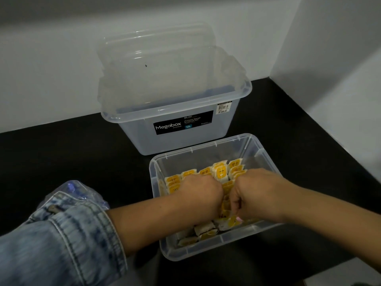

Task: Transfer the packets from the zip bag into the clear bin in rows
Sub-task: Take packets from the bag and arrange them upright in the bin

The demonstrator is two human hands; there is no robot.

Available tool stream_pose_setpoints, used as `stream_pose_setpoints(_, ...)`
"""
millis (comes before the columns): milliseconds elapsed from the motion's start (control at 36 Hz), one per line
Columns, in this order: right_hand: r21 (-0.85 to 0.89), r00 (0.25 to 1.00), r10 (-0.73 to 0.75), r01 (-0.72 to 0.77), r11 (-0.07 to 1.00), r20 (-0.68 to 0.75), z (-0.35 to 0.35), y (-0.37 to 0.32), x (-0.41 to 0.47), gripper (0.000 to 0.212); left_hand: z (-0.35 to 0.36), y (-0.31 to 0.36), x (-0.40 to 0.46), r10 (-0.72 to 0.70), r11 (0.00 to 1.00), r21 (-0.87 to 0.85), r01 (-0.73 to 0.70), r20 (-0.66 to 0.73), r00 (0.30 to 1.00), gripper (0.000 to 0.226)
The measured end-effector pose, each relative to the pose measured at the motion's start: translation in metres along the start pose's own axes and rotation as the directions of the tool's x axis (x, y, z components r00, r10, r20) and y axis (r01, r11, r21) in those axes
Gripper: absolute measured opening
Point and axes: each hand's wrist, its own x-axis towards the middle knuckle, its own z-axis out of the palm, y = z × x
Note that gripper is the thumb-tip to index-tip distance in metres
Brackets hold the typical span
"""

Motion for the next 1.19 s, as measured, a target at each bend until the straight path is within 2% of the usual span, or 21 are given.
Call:
stream_pose_setpoints(250, -0.136, 0.994, -0.106, 0.104, 0.985, -0.005, 0.006, -0.010, 0.008, 0.014, -0.001, 0.000, 0.000, 0.004, 0.998, -0.055, -0.001, 0.044, 0.999, 0.022)
stream_pose_setpoints(472, -0.162, 0.995, -0.097, 0.100, 0.982, 0.027, 0.008, -0.013, 0.016, 0.010, -0.012, -0.009, -0.012, 0.006, 0.992, -0.126, 0.001, 0.053, 0.999, 0.015)
stream_pose_setpoints(583, -0.195, 0.996, -0.078, 0.085, 0.977, 0.042, 0.007, -0.016, 0.019, 0.029, -0.022, -0.014, -0.020, -0.064, 0.991, -0.108, 0.073, 0.082, 0.995, 0.010)
stream_pose_setpoints(667, -0.201, 0.997, -0.063, 0.072, 0.977, 0.051, 0.010, -0.017, 0.022, 0.014, -0.026, -0.015, -0.025, -0.085, 0.991, -0.096, 0.094, 0.092, 0.992, 0.011)
stream_pose_setpoints(861, -0.152, 0.991, -0.085, 0.101, 0.983, 0.104, 0.006, -0.015, 0.021, 0.010, -0.022, -0.010, -0.029, -0.067, 0.997, -0.023, 0.073, 0.202, 0.977, 0.033)
stream_pose_setpoints(1000, -0.210, 0.996, -0.073, 0.082, 0.974, 0.049, 0.012, -0.015, 0.023, 0.014, -0.014, -0.003, -0.030, -0.071, 0.997, -0.011, 0.075, 0.221, 0.973, 0.020)
stream_pose_setpoints(1194, -0.203, 0.997, -0.041, 0.053, 0.978, 0.062, 0.012, -0.016, 0.023, 0.022, -0.006, 0.003, -0.025, -0.111, 0.994, 0.031, 0.107, 0.203, 0.973, 0.011)
